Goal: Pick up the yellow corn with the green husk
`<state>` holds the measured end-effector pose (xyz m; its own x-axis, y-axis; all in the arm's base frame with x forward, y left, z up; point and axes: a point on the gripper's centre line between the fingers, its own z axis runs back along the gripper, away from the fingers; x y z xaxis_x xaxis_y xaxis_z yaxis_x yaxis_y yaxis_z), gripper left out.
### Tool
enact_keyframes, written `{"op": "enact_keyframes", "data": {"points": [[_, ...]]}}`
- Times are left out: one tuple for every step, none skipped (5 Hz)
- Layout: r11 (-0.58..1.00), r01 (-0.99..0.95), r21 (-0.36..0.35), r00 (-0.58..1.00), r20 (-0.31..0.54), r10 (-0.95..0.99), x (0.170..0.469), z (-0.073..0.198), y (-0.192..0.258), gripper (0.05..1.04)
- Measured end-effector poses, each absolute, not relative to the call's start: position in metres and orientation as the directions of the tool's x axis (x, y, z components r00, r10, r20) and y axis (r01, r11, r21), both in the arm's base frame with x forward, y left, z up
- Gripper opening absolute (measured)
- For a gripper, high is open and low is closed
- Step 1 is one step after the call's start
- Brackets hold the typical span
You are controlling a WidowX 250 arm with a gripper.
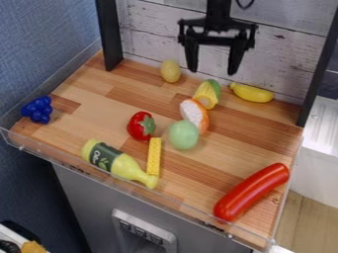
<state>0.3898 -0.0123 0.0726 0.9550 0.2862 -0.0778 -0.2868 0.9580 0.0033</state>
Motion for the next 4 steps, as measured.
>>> {"op": "enact_keyframes", "data": {"points": [[0.966, -0.259, 0.002, 0.963, -0.079, 0.258, 0.389, 0.049, -0.012, 0.999], [0.952, -0.306, 0.008, 0.949, -0.072, 0.305, 0.387, 0.033, -0.017, 0.998], [0.921, -0.390, 0.017, 0.917, -0.085, 0.390, 0.383, 0.015, -0.020, 0.998], [0.884, -0.467, 0.018, 0.882, -0.070, 0.467, 0.384, 0.009, -0.026, 0.945]]}}
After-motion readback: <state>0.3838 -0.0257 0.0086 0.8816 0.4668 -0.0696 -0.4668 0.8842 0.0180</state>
